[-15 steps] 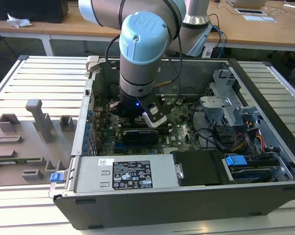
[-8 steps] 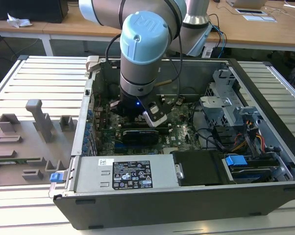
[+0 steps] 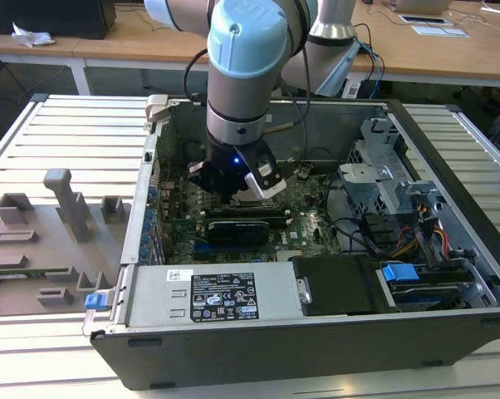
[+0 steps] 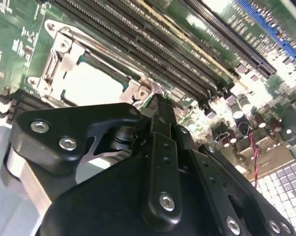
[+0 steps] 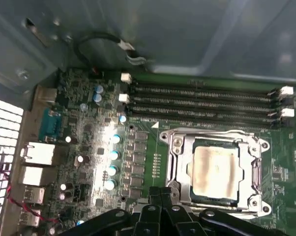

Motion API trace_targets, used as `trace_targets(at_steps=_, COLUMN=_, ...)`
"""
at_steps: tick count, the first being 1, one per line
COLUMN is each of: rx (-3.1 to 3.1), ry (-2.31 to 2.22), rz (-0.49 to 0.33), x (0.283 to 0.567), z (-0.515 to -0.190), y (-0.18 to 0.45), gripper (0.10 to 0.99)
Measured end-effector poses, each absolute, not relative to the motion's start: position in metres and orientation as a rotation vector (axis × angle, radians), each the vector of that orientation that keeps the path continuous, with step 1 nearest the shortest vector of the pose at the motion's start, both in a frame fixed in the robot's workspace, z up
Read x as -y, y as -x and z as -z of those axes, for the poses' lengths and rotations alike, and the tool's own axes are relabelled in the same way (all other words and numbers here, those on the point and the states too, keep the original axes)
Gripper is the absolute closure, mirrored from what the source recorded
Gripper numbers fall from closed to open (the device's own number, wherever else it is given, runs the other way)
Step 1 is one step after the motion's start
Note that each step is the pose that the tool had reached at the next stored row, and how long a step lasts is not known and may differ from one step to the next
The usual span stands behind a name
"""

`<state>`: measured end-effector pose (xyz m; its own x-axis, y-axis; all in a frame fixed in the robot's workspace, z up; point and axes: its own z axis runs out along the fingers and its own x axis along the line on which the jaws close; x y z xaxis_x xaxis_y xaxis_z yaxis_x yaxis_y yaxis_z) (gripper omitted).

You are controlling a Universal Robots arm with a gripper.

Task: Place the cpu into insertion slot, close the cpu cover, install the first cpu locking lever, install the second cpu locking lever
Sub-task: 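Install the second cpu locking lever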

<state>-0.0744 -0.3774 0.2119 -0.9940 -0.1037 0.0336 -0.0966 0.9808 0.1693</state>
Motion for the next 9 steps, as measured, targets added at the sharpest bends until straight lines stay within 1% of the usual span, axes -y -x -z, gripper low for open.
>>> trace_targets(at_steps=4, rx=3.086, ry=-0.154, rz=0.166, x=0.365, z=-0.212, y=0.069, gripper=0.98)
trace_targets(at_steps=5, rx=3.085, ry=-0.153, rz=0.154, x=0.362, z=-0.212, y=0.066, gripper=0.98)
trace_targets(at_steps=9, rx=3.06, ry=-0.15, rz=0.149, x=0.359, z=-0.212, y=0.039, gripper=0.98)
